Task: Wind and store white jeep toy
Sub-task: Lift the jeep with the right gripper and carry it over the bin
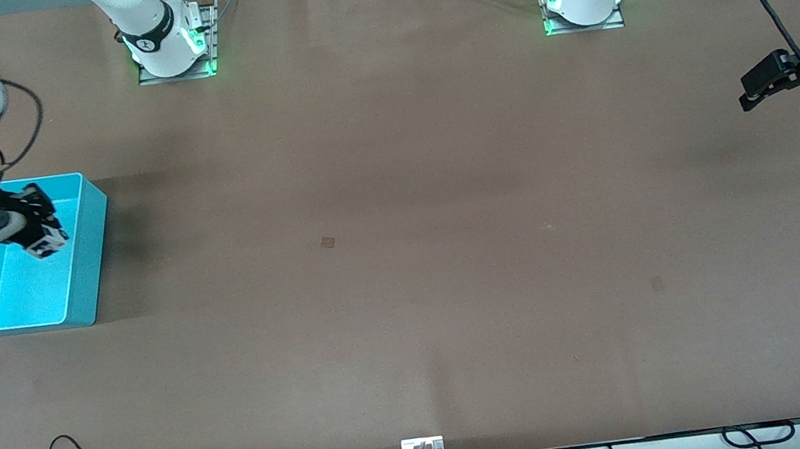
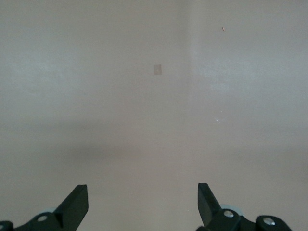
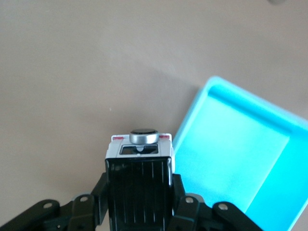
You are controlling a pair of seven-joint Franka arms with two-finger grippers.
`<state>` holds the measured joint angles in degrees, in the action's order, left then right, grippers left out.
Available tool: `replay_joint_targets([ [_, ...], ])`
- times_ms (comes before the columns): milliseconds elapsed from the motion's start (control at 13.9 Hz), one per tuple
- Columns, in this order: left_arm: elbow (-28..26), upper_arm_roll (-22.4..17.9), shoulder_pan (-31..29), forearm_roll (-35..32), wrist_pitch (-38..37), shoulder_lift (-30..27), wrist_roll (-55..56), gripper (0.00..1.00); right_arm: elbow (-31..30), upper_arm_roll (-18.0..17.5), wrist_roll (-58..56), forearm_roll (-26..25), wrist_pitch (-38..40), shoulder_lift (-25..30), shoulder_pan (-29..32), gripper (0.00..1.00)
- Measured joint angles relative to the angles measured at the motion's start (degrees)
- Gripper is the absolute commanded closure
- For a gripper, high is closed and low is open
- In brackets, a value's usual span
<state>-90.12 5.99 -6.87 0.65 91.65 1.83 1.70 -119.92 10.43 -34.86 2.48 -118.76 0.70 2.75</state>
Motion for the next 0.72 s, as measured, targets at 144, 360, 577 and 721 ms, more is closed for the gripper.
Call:
replay_joint_targets([
  [144, 0.0, 0.0, 0.0, 0.0, 0.0, 0.0, 0.0, 0.00, 1.2, 2.7, 2.7, 1.1, 3.7, 0.0, 0.1, 1.00],
  [360, 0.0, 0.0, 0.0, 0.0, 0.0, 0.0, -0.1, 0.00, 1.9, 3.3, 9.1, 0.7, 6.2, -0.4, 0.1, 1.00],
  [577, 0.0, 0.0, 0.0, 0.0, 0.0, 0.0, -0.1, 0.00, 1.9, 4.0, 14.6, -1.6, 6.6, -2.8, 0.1, 1.00],
  [721, 0.0, 0.0, 0.0, 0.0, 0.0, 0.0, -0.1, 0.00, 1.9, 4.1, 17.5, -2.7, 6.5, -4.5, 0.1, 1.00],
])
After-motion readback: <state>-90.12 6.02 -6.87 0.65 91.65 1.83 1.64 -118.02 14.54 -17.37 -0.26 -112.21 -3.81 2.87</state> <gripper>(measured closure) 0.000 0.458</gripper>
